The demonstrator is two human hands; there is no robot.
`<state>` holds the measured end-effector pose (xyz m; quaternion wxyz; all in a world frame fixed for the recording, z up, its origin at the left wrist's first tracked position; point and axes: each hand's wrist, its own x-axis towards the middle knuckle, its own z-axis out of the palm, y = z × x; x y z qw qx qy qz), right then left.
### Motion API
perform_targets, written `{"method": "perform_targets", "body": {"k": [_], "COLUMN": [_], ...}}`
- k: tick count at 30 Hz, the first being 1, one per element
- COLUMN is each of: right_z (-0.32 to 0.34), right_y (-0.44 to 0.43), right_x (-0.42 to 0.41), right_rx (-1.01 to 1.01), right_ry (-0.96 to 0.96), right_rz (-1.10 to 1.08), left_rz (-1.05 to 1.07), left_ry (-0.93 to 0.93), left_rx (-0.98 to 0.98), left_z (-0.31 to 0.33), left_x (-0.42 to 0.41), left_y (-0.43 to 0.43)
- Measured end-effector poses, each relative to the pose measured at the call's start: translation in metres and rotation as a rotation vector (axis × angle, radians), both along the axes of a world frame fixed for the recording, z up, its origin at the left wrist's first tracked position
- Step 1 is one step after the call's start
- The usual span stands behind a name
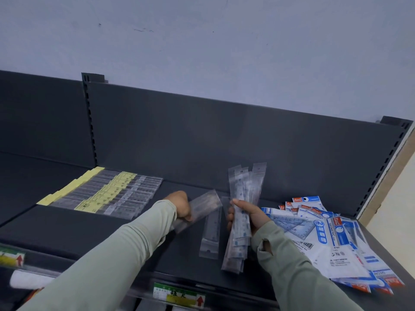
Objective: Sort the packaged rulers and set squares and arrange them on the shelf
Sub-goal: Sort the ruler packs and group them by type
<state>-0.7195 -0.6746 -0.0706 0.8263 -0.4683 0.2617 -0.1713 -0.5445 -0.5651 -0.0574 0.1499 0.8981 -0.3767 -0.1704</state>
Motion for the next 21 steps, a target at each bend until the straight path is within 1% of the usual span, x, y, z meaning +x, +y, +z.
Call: {"method": "perform_targets", "body": {"k": [3, 4, 8, 11, 13, 14, 16, 17, 18, 20, 21], "right_z": [0.000, 0.000, -0.002, -0.004, -0.005, -0.003, -0.002, -0.002, -0.002, -0.002, -0.002], "right_y": [0.001, 0.001, 0.000, -0.001, -0.002, -0.001, 0.000, 0.001, 0.001, 0.004, 0.005], "right_x": [0.000, 0.000, 0.000, -0.001, -0.002, -0.003, -0.003, -0.003, -0.003, -0.003, -0.003], "right_rx": [0.005, 0.005, 0.025, 0.044, 0.052, 0.052, 0.037, 0.028, 0.027, 0.042, 0.059], "right_ry": [0.002, 0.003, 0.002, 0.001, 0.005, 0.009, 0.015, 0.013, 0.009, -0.030, -0.062], "right_rz": [-0.004, -0.008, -0.035, -0.057, -0.061, -0.053, -0.045, -0.044, -0.039, -0.013, 0.004], "left_rz": [-0.006, 0.002, 0.030, -0.002, -0.044, -0.036, 0.022, 0.004, -0.041, -0.175, -0.239], "left_ry": [0.040, 0.086, 0.394, 0.499, 0.463, 0.411, 0.398, 0.328, 0.219, 0.112, 0.091], "left_rx": [-0.106, -0.175, -0.565, -0.753, -0.850, -0.885, -0.972, -0.978, -0.963, -0.976, -0.980], "left_z": [0.001, 0.002, 0.008, 0.016, 0.018, 0.021, 0.025, 0.024, 0.023, 0.018, 0.014], "left_x": [0.000, 0.000, 0.000, -0.006, -0.008, -0.011, -0.017, -0.019, -0.022, -0.028, -0.030], "left_y": [-0.002, -0.003, -0.006, -0.005, -0.007, -0.007, -0.006, -0.007, -0.010, -0.010, -0.012]}}
